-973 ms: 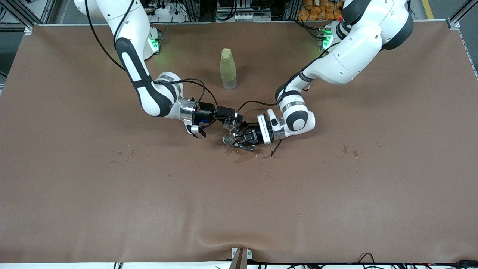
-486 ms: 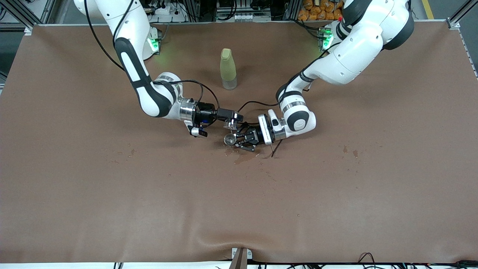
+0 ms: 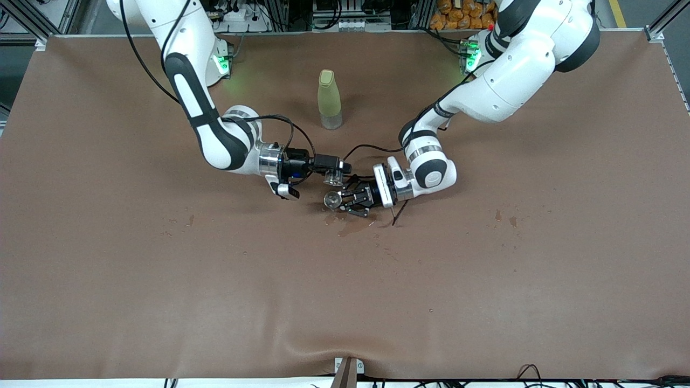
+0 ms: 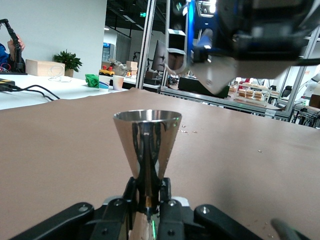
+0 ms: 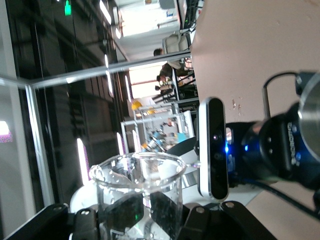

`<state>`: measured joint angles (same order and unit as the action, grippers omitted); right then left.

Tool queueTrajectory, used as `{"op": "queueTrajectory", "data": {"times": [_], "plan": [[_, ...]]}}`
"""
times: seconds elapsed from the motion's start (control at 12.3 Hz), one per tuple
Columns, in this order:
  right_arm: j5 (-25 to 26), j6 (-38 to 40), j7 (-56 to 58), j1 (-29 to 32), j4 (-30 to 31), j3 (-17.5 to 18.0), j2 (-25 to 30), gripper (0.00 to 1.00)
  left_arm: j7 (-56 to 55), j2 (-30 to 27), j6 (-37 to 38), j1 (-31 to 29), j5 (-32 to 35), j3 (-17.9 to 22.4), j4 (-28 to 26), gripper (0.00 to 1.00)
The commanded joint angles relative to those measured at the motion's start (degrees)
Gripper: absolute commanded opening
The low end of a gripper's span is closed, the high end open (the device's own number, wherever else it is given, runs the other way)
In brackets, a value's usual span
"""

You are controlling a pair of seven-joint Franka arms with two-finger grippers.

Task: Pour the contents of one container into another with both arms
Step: 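Rotate the beaker back upright with the right gripper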

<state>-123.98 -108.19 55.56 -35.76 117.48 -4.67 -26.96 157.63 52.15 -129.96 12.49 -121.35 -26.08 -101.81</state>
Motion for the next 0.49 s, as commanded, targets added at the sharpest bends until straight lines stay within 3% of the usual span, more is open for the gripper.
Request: {"op": "queueTrajectory", "data": {"times": [0.0,0.24,0.41], "plan": [[3.65,0.17,12.06,1.04,-0.32,-0.6,1.21,0.0,8.3,-1.97,0.68,-1.59,-1.88,-1.43,-2.86,0.0],[4.36,0.17,30.42,1.22,-0.41,-0.95,1.47,0.0,8.3,-1.97,0.68,-1.76,-1.88,-1.43,-2.86,0.0],[4.44,0.17,41.25,1.4,-0.5,-3.23,1.65,0.0,8.3,-1.88,0.68,-2.2,-1.88,-1.43,-3.04,0.0]]}}
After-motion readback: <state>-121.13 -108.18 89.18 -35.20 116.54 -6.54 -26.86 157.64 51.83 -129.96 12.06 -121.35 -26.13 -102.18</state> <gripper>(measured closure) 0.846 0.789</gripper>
